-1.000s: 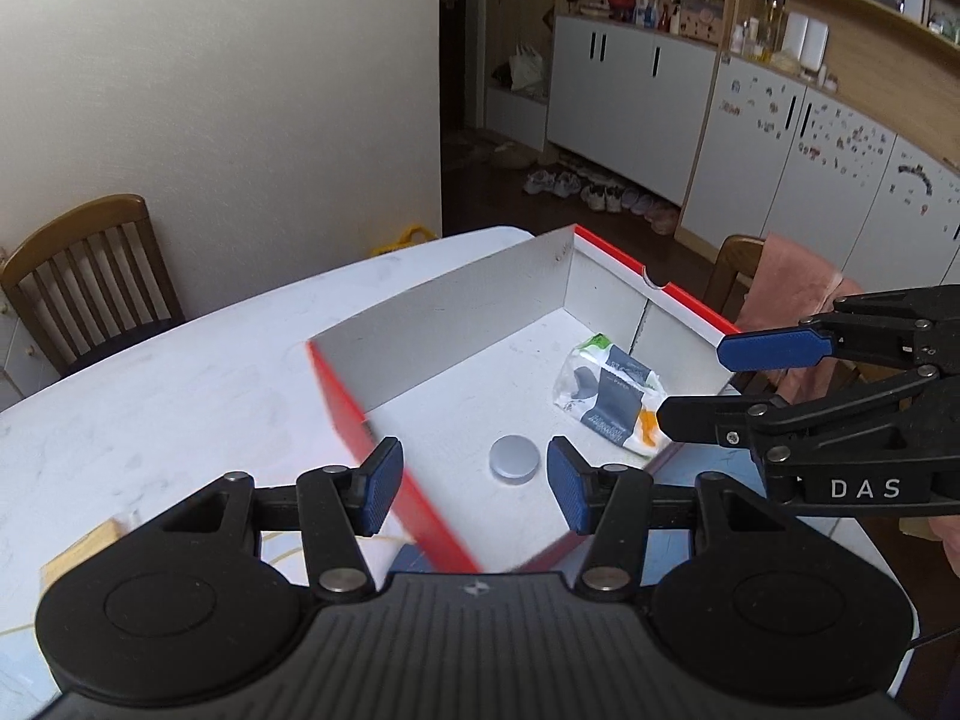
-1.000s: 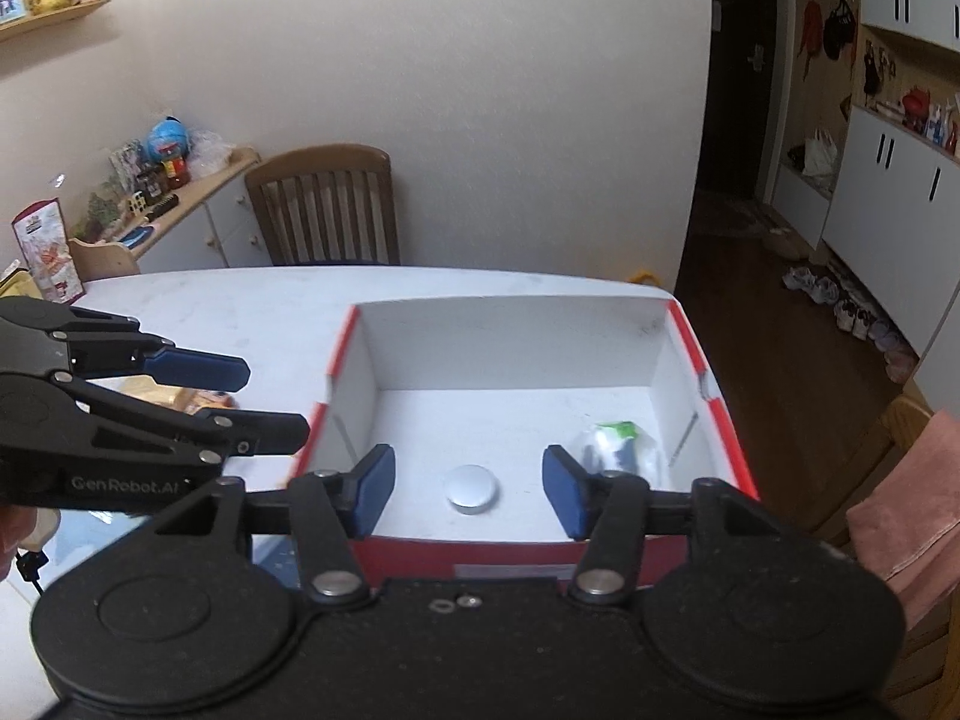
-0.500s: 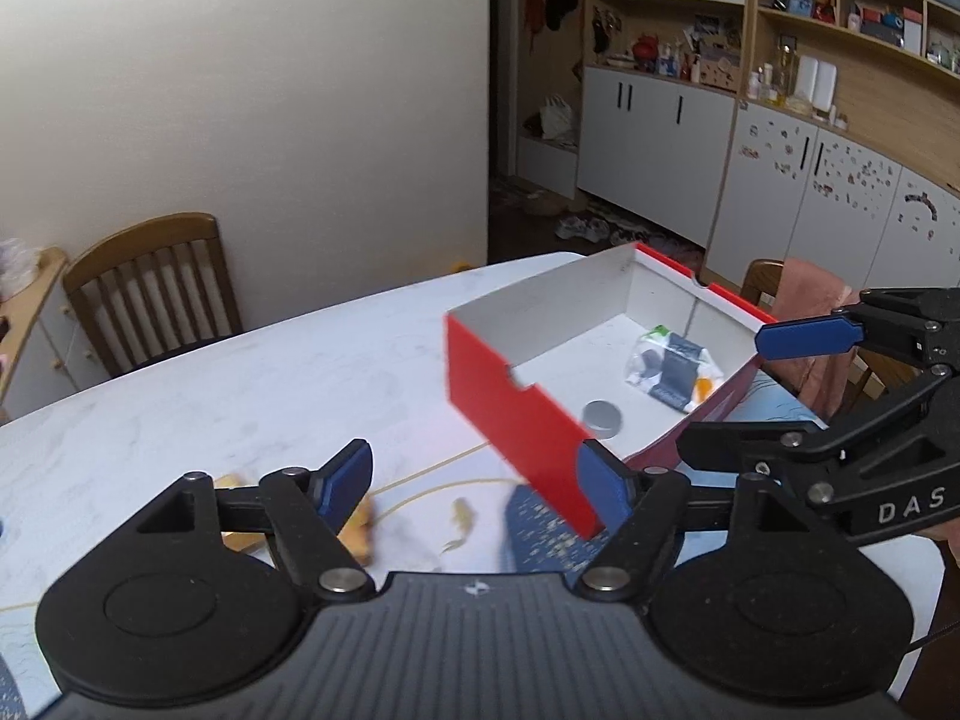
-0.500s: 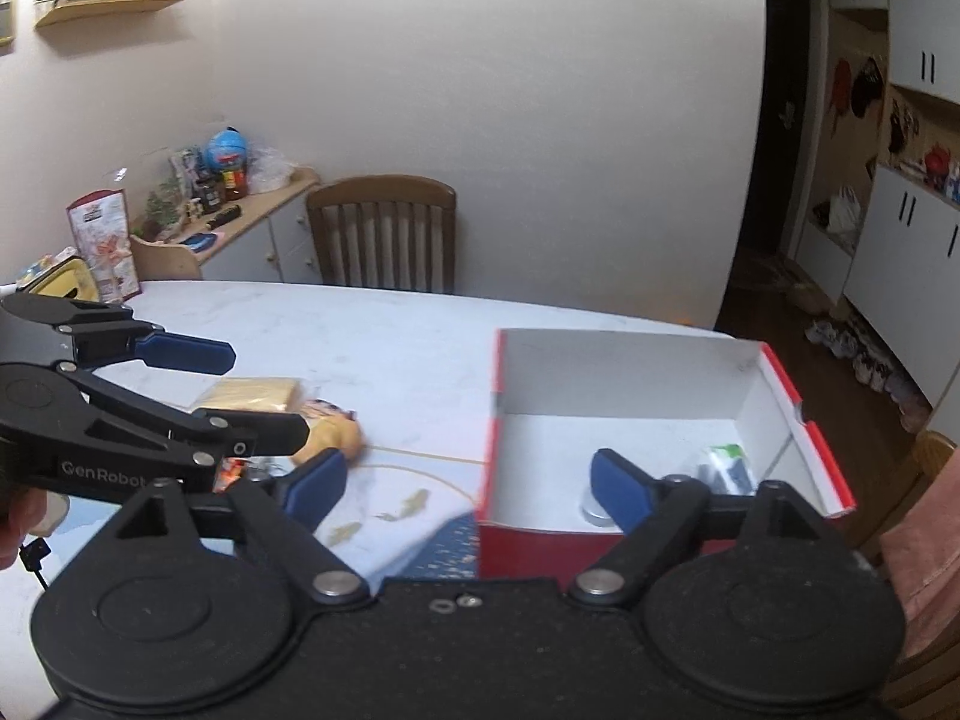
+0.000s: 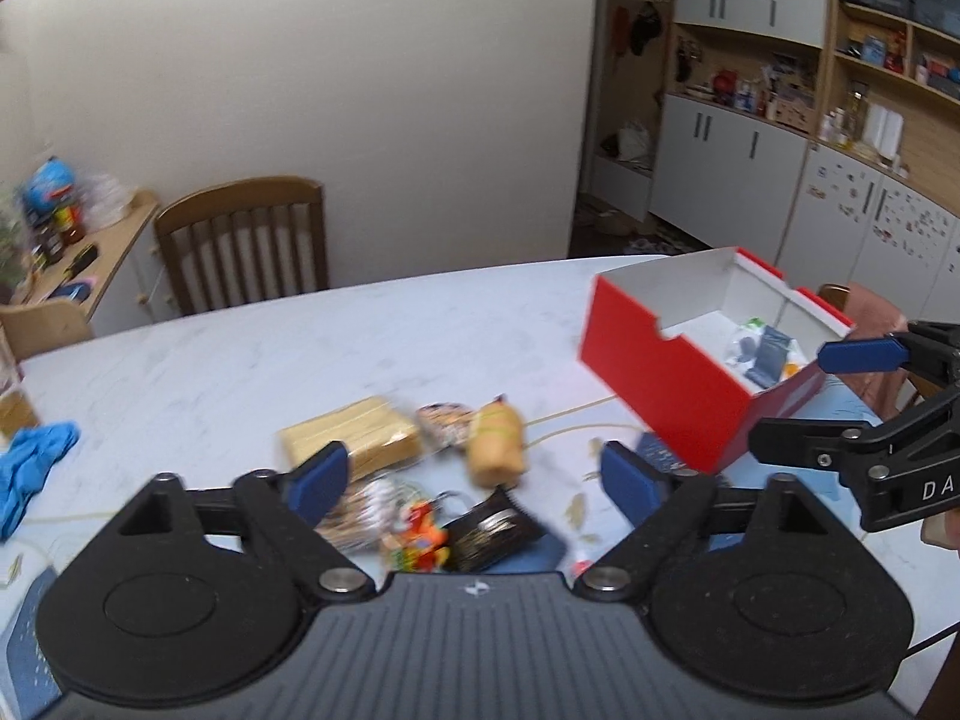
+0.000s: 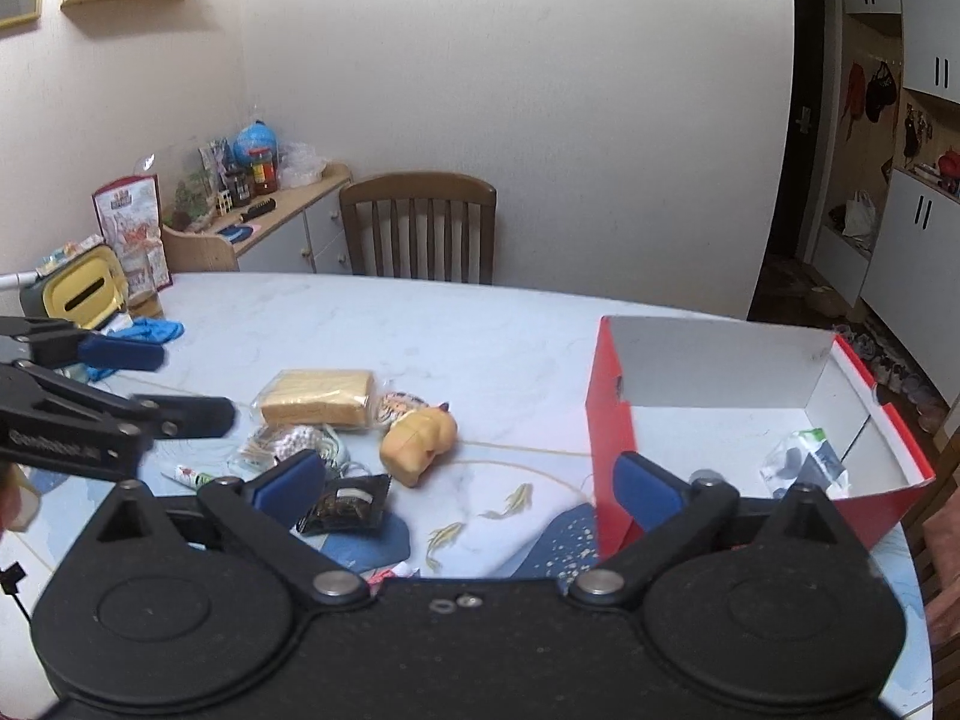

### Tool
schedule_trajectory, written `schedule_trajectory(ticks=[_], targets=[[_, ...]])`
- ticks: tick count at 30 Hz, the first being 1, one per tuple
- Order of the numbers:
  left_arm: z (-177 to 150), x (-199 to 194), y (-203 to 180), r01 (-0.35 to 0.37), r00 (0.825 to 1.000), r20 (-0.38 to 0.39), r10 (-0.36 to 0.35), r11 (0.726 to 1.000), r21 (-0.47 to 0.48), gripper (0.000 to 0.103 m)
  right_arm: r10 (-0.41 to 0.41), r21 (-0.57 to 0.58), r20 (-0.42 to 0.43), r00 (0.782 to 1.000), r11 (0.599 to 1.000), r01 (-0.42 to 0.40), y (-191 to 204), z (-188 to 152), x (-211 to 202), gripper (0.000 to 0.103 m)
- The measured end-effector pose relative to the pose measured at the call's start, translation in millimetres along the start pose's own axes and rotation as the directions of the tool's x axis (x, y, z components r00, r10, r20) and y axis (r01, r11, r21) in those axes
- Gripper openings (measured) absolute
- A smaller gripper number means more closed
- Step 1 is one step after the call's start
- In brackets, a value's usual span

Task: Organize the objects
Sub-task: 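Withdraw both tools from the box back toward the cluttered table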

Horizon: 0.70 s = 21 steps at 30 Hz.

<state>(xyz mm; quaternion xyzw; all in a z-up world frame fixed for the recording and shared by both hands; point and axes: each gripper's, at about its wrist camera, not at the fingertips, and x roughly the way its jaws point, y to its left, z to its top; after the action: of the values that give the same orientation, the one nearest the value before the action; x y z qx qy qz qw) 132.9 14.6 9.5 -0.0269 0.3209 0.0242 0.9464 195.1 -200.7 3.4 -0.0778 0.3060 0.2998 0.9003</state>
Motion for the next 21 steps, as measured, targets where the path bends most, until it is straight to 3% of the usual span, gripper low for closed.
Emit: schedule_trajectory(ticks=[1,6,13,21], targets=[[-3.8,0.1,6.4,-0.009,1.000,-0.002,0.009,1.000,-0.010,0.102,-0.004,0.000,-0.009,1.000,1.000,0.004,2.5,-2.2,3.0,0.103],[-23.3,5.8,31.3,-0.036,0.999,-0.023,0.035,0.999,-0.040,0.102,-0.025,0.000,-0.047,0.999,1.000,0.025,13.9,-14.2,18.3,0.103],[-54.0,24.0,56.4,-0.107,0.992,-0.069,0.107,0.994,0.005,0.102,-0.035,0.033,-0.092,0.995,0.999,0.038,26.1,-32.2,39.0,0.102],[-83.1,56.3,90.3,-0.115,0.984,-0.140,0.113,0.993,-0.006,0.102,-0.042,0.023,-0.157,0.987,0.999,0.046,38.7,-50.9,65.6,0.101]])
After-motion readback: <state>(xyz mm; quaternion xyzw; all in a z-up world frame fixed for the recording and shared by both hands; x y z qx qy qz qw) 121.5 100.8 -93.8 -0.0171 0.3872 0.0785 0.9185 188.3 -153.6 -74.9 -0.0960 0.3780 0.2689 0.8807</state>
